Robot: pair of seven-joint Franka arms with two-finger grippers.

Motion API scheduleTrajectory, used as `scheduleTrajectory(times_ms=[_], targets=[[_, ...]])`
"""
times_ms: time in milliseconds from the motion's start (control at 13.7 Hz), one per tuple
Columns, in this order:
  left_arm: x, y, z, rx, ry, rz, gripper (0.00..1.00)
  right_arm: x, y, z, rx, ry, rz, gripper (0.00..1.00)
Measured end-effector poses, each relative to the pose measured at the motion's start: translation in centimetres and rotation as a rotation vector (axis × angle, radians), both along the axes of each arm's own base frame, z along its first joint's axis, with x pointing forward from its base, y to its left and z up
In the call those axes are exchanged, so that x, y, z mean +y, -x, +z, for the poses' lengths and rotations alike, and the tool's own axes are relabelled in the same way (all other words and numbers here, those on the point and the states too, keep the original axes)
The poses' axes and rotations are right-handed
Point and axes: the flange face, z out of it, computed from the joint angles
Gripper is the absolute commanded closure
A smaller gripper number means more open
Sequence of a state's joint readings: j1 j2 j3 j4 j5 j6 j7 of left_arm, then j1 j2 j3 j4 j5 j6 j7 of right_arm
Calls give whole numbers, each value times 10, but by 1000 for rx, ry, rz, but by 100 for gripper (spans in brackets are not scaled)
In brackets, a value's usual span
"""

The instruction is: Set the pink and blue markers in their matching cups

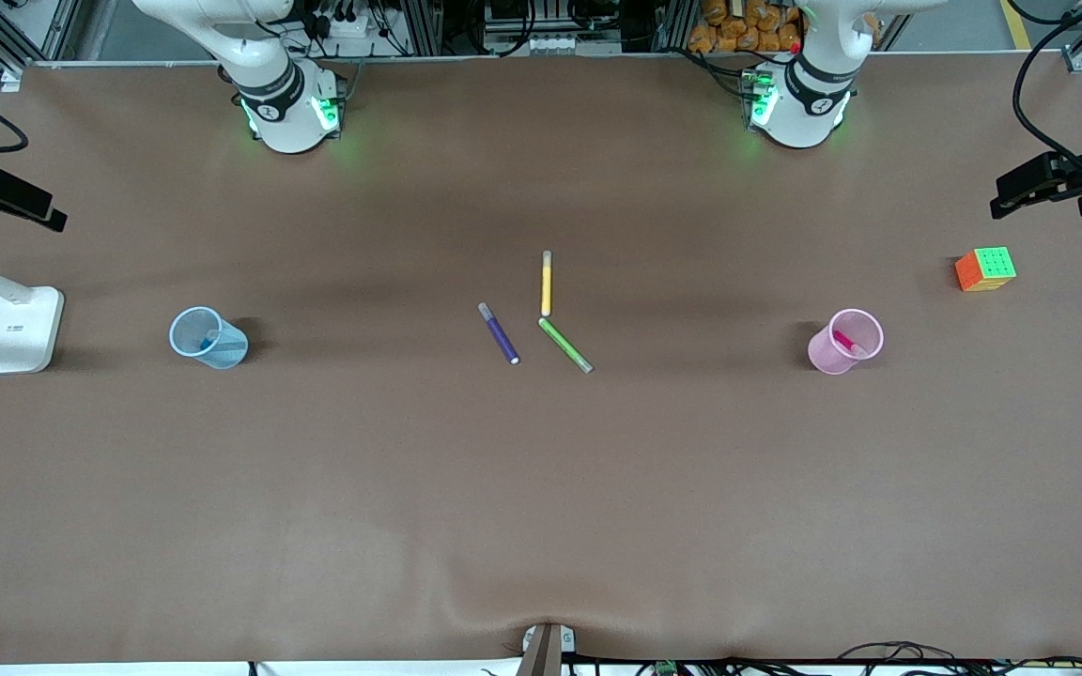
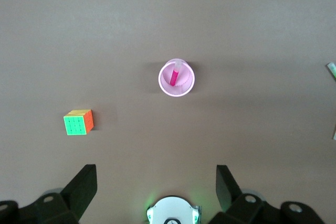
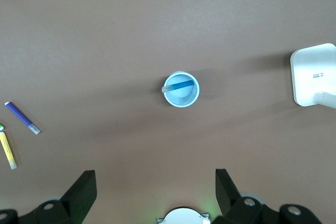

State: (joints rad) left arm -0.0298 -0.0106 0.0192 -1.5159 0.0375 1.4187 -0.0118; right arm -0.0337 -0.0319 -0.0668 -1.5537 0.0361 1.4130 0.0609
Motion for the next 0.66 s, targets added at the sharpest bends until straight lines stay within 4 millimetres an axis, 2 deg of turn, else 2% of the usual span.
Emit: scheduleTrajectory(times_ms=[655], targets=[[-3,-4,3,-36,21,-3,0,-4,0,0,-2,0,-8,0]])
